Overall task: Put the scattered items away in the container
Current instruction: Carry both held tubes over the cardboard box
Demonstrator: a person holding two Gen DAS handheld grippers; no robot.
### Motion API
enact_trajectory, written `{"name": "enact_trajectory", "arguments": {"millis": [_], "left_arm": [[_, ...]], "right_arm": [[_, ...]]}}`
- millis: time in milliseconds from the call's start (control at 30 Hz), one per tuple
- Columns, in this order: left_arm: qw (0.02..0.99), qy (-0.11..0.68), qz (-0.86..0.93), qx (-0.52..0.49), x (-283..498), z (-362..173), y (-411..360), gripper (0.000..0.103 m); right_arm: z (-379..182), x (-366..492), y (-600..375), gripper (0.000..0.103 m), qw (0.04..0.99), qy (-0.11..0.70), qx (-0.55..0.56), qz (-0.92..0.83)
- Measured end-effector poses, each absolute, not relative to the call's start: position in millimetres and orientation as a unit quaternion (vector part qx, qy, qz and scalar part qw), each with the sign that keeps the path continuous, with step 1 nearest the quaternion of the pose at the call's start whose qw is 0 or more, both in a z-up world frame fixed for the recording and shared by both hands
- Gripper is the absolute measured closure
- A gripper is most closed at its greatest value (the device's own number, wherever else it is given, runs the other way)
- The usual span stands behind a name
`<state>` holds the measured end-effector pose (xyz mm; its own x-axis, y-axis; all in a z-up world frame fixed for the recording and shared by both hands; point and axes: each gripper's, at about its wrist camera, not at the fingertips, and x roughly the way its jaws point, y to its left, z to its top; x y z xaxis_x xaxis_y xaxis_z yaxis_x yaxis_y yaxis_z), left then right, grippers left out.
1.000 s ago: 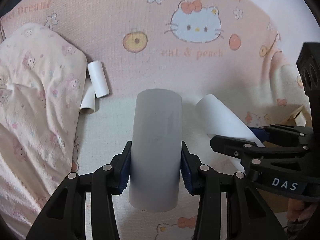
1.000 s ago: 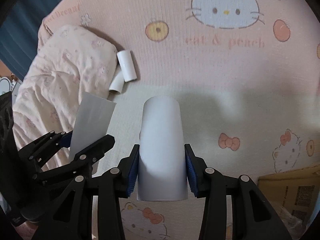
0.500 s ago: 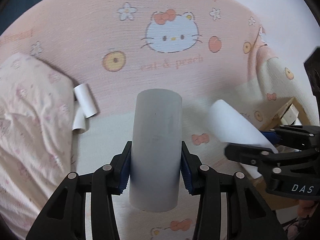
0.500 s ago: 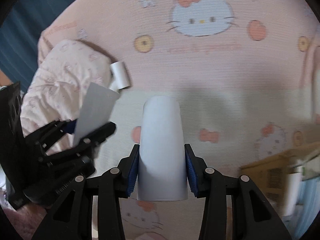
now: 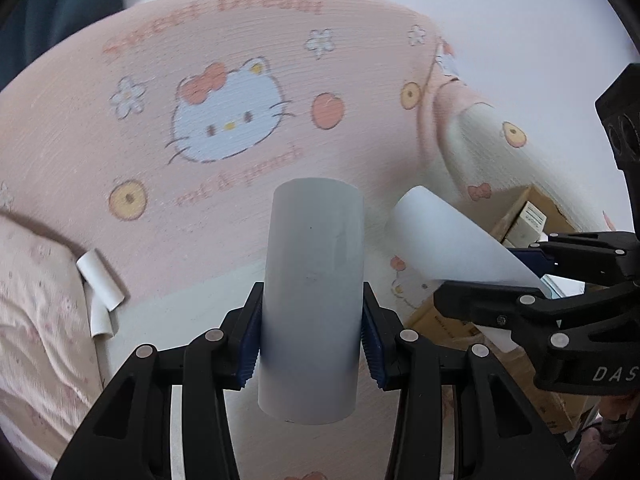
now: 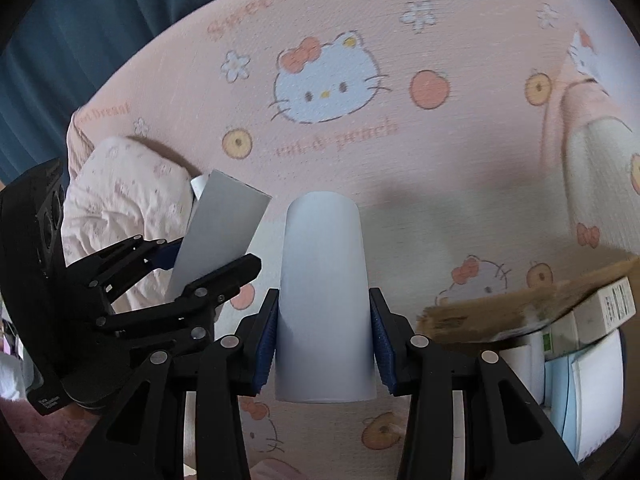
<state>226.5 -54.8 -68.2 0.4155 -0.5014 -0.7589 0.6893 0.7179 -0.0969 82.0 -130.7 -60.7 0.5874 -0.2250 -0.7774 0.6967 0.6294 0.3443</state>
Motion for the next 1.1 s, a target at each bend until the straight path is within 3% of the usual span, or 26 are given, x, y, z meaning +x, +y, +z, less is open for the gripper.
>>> {"name": "enact_trajectory", "arguments": {"millis": [567, 1100], "left_arm": [[0.801, 0.410, -0.418, 0.123, 177, -66, -143, 0.056], [0.753, 0.403, -0.485, 0.189, 162, -74, -219, 0.056]], "right_arm": [[-83, -37, -144, 0.063, 0.795, 0.303, 0.410, -0.329], [-133, -75, -179, 0.063, 0.744, 0.369, 0.442, -0.340]]}}
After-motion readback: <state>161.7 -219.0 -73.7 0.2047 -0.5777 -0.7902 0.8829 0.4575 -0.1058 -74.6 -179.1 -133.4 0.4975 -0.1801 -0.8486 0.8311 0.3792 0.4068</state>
